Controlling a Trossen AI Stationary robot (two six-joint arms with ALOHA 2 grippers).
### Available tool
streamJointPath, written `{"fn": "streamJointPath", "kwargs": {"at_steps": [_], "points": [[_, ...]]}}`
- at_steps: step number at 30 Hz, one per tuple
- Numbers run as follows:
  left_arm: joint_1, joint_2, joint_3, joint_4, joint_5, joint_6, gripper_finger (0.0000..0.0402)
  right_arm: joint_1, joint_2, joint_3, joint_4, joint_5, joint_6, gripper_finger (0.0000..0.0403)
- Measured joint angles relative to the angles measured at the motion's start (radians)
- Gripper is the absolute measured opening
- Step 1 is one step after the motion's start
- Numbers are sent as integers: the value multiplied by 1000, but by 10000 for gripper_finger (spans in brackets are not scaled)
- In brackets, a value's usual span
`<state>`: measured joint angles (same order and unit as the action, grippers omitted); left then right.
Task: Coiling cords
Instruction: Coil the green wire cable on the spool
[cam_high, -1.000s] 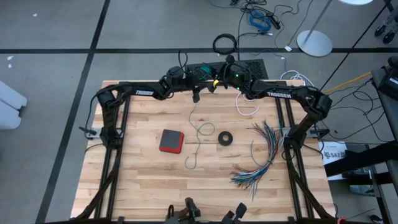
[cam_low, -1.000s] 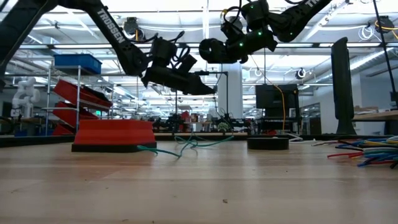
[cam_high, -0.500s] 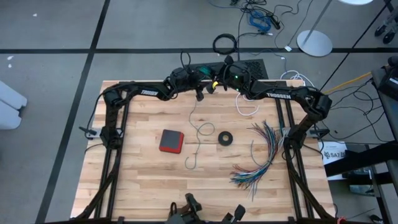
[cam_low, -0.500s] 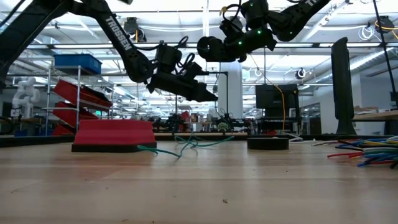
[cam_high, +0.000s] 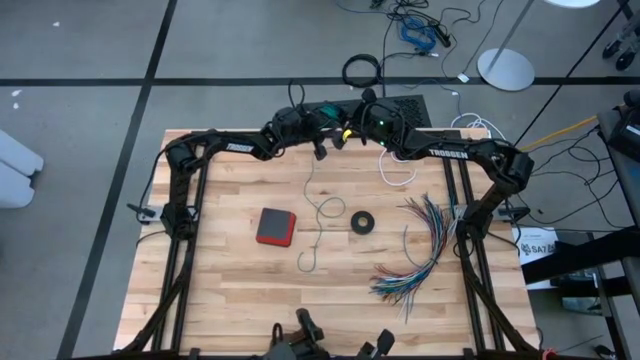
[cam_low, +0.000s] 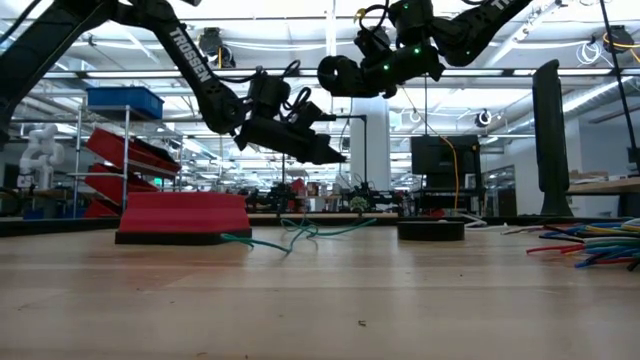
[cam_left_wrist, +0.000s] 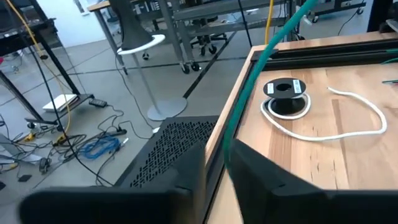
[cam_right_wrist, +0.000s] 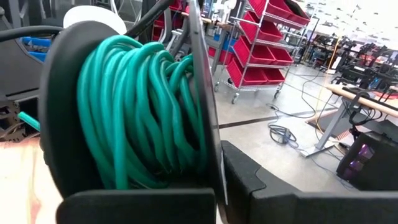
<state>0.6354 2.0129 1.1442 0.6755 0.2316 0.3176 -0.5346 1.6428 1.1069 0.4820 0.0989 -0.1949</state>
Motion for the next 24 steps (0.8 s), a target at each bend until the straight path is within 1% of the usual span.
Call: {"fn": "streamJointPath", "kwargs": {"at_steps": [3, 5, 9, 14, 19, 24], "points": [[6, 0, 0, -3, -1, -1, 29, 3, 0, 0, -7, 0, 0, 0], [13, 0, 0, -13, 0, -3, 9, 6, 0, 0, -18, 0, -5, 0], [40, 0, 0, -39, 8, -27, 5, 8, 0, 0, -65, 0, -16, 0], [77, -11, 0, -71, 68, -79, 2, 7, 0, 0, -153, 0, -54, 0], [106, -66, 0, -140, 129, -95, 1, 7, 0, 0, -259, 0, -100, 0], [123, -128, 3, -208, 162, -94, 1, 7, 0, 0, -338, 7, -139, 0]]}}
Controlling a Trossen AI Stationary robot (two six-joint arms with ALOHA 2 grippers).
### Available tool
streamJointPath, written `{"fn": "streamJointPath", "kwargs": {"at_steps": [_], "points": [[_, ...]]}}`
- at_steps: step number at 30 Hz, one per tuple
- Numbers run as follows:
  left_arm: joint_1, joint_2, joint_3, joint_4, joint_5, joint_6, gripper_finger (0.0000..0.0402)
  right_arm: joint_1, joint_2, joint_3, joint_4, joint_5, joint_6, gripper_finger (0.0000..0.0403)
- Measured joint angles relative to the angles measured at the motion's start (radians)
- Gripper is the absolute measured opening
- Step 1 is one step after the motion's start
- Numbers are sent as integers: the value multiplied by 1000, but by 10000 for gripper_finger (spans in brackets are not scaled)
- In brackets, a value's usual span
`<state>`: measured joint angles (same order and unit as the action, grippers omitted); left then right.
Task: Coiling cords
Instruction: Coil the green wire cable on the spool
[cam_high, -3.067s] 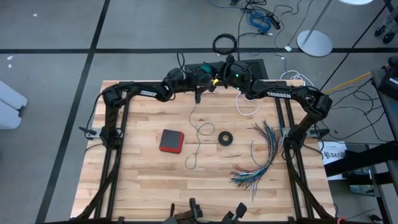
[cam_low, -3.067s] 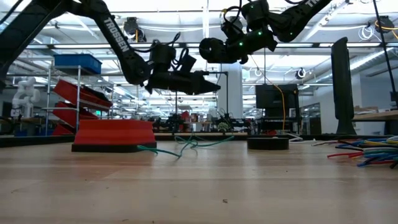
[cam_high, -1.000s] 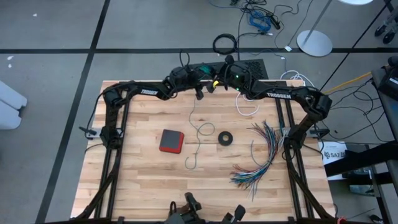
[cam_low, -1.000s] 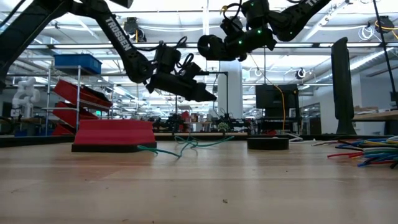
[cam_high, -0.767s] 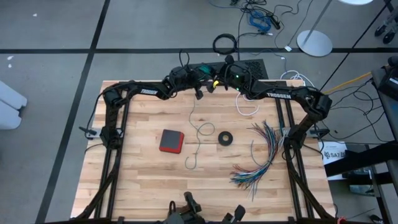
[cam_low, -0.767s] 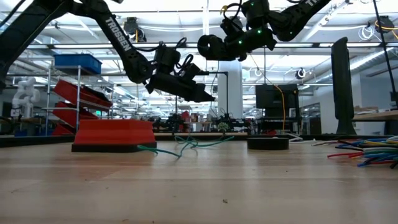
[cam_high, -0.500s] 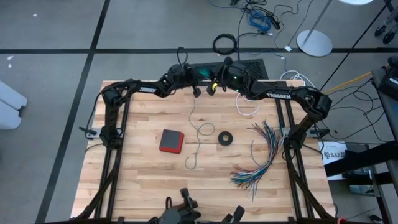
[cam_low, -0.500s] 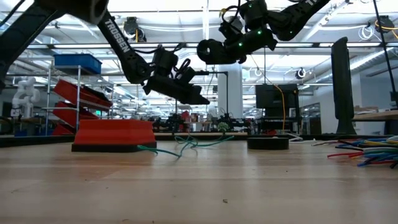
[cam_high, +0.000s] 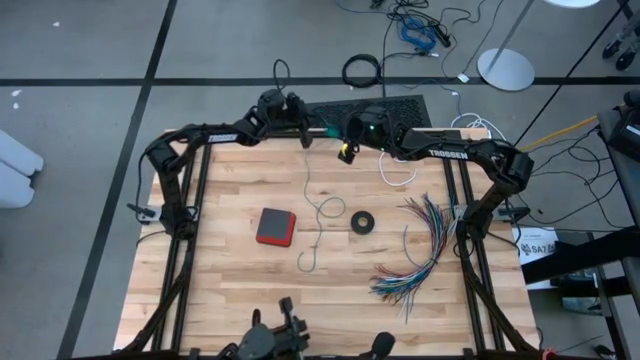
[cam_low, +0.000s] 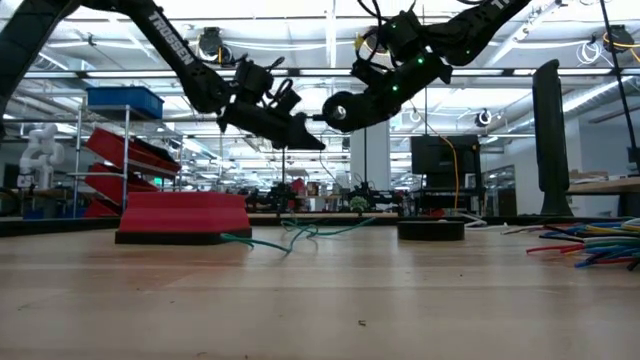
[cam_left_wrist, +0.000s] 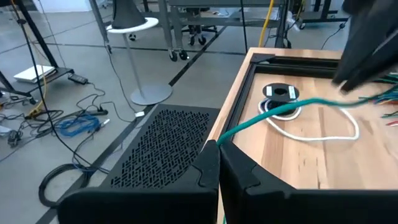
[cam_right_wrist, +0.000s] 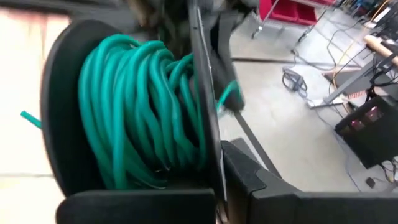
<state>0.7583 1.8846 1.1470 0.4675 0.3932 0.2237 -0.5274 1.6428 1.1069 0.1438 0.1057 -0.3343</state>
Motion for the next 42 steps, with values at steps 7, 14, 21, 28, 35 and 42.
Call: {"fn": "streamJointPath", "kwargs": {"at_steps": [7, 14, 21, 28, 35, 42], "points": [[1, -56, 35, -110, 23, 26, 0, 2, 0, 0, -71, 103, -44, 0], [-1, -95, 41, -153, 22, 45, 0, 3, 0, 0, -123, 191, -71, 0], [-1, -113, 41, -181, 17, 46, 0, 3, 0, 0, -149, 215, -76, 0], [-22, -156, 41, -207, 21, 44, 0, 3, 0, 0, -172, 242, -69, 0], [-70, -172, 41, -233, 63, -8, 0, 1, 0, 0, -107, 242, -17, 0], [-123, -171, 66, -235, 75, -44, 0, -2, 1, 0, -60, 237, 11, 0]]}}
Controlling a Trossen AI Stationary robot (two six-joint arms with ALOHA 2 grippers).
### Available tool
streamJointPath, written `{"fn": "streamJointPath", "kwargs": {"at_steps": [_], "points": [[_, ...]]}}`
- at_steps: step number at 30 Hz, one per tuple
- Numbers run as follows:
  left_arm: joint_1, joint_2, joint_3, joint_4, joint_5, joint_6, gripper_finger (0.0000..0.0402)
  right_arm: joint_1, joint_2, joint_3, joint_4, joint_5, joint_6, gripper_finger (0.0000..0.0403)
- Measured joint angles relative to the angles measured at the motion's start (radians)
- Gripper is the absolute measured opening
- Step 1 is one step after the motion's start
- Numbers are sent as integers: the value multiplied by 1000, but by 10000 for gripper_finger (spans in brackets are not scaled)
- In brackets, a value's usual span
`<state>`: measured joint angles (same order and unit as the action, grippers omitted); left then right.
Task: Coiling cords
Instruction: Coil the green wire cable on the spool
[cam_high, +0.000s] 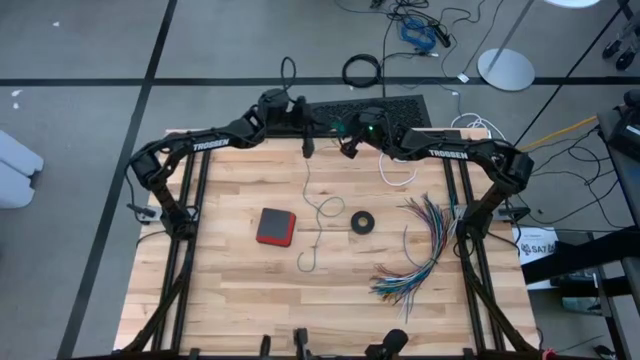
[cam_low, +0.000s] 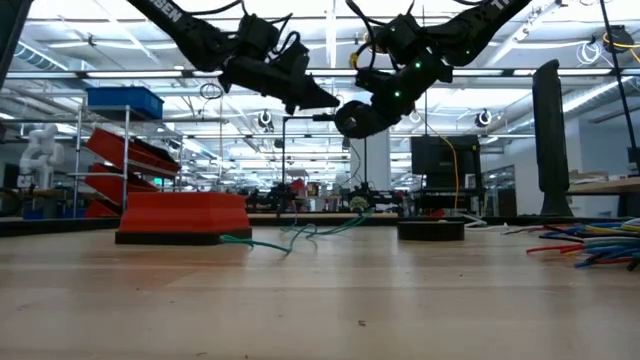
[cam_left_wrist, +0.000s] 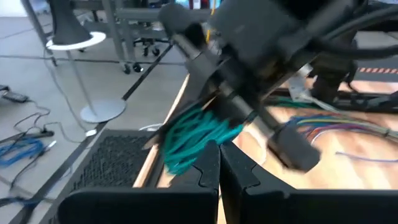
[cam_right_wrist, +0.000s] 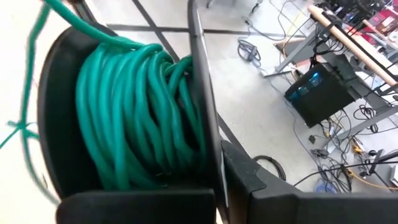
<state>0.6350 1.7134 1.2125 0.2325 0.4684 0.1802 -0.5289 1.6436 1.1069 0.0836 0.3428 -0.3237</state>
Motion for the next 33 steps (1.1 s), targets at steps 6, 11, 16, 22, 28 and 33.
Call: {"fn": "streamJointPath", "kwargs": {"at_steps": [6, 11, 16, 22, 28, 33], "points": [[-46, 0, 46, -50, 0, -16, 0, 1, 0, 0, 35, 0, 23, 0], [-69, 0, 59, -89, -7, -16, 0, 1, 0, 0, 53, 26, 28, 0], [-97, 0, 59, -95, -50, -18, 0, 2, 1, 0, 103, 24, 41, 0], [-117, 0, 59, -82, -133, 0, 11, 6, 2, 0, 142, 24, 50, 0], [-118, 1, 58, -76, -193, 40, 40, 18, 2, -1, 176, 14, 70, 0], [-120, 1, 58, -45, -213, 45, 43, 30, 2, -1, 206, -6, 77, 0]]}}
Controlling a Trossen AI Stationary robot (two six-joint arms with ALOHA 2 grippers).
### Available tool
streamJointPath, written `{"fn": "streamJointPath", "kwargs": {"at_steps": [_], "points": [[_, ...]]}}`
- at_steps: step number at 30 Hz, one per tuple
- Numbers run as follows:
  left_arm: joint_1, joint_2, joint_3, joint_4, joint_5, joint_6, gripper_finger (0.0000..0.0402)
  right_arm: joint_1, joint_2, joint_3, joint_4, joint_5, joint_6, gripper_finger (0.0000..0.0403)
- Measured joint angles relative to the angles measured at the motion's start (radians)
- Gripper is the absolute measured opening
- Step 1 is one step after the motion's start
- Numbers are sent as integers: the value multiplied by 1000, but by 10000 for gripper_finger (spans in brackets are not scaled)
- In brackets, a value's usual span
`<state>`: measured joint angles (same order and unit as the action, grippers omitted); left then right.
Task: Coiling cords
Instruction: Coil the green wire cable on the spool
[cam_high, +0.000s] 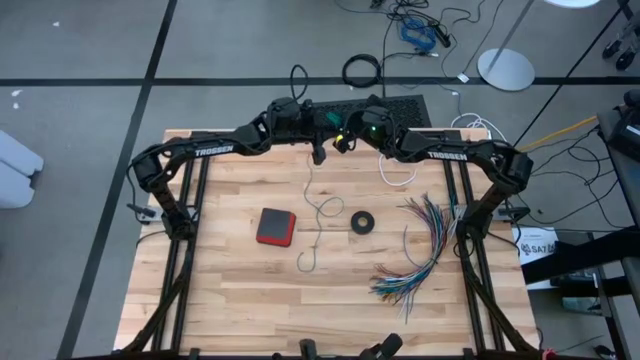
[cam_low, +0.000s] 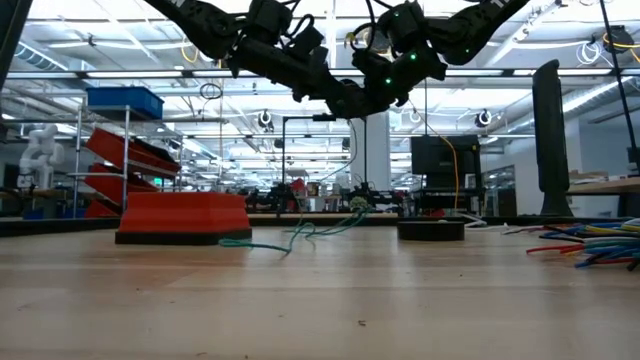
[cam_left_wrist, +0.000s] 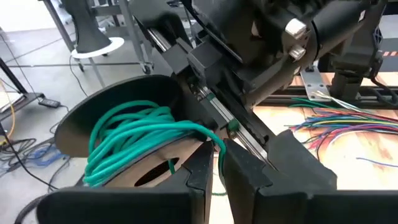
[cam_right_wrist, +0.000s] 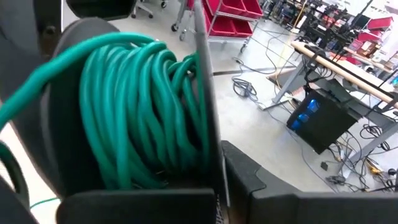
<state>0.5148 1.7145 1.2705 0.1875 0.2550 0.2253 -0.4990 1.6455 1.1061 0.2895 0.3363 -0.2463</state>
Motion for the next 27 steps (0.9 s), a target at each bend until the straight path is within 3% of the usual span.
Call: {"fn": "streamJointPath", "kwargs": {"at_steps": [15, 27], "points": [[-18, 0, 0, -14, -17, 106, 27, 2, 0, 0, 52, -64, 77, 0], [-21, 9, 0, -18, -39, 182, 27, -39, 0, 0, 85, -288, 153, 0]]}}
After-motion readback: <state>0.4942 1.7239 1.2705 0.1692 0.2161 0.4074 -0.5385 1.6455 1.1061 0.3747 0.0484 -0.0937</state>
